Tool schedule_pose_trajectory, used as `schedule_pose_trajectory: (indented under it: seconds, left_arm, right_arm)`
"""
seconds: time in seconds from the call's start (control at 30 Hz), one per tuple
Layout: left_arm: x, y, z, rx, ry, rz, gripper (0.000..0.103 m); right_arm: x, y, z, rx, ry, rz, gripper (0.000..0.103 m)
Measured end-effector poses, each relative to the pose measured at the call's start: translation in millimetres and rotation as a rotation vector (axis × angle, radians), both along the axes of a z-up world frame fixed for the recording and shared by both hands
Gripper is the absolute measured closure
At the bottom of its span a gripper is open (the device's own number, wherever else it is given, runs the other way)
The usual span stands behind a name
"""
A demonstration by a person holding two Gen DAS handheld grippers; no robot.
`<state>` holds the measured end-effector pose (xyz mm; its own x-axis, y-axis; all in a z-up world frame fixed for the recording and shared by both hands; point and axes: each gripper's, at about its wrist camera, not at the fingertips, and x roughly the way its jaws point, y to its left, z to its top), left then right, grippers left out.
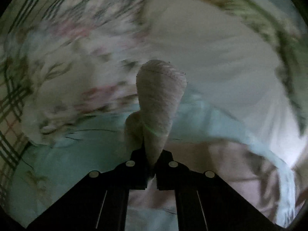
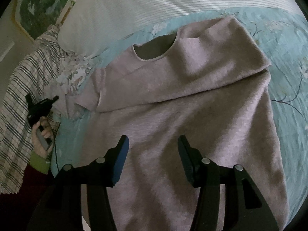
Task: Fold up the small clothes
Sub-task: 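Grasp the other sleeve cuff with the left gripper, then fold the held sleeve across the sweater body with the left gripper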
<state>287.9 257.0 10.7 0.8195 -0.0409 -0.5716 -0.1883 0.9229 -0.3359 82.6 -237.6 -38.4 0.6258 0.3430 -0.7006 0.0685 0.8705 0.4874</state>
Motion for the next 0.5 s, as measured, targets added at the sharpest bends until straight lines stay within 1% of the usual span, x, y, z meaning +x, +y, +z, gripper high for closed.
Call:
schedule_pose_trajectory:
  seconds: [0.13, 0.23, 0.3, 0.37, 0.4, 0.5]
  left_arm:
    - [-15.8, -74.4, 27.8, -0.026, -0.072, -0.17, 0.099]
    - [-17.2, -138.4, 34.8, -0.046, -0.089, -0.294, 0.099]
    - [-16.0, -177.5, 32.3, -0.056, -0.088, -0.361, 0.099]
    - [-16.2, -223.2, 24.2, -0.048, -0.08, -0.437, 0.099]
    - [-19.5, -241.7, 19.4, -0.043, -0.071, -0.463, 0.099]
    - [-9.9, -296.3, 1.3, -0.052, -0.035, -0.534, 0.099]
  right_arm:
    - [-10.0, -11.3, 1.5, 0.019, -0.012, -0.031, 0.049]
    - [-17.7, -21.7, 3.0, 0.03, -0.021, -0.055, 0.049]
    - [-22.5, -29.8, 3.2, 0.033, -0.026, -0.073, 0.049]
    - [-25.8, -38.3, 2.6, 0.044, -0.029, -0.09, 0.049]
    - [-27.5, -42.9, 2.2, 0.05, -0.03, -0.1, 0.049]
    - [-31.4, -55.8, 2.0, 0.062, -0.036, -0.137, 0.049]
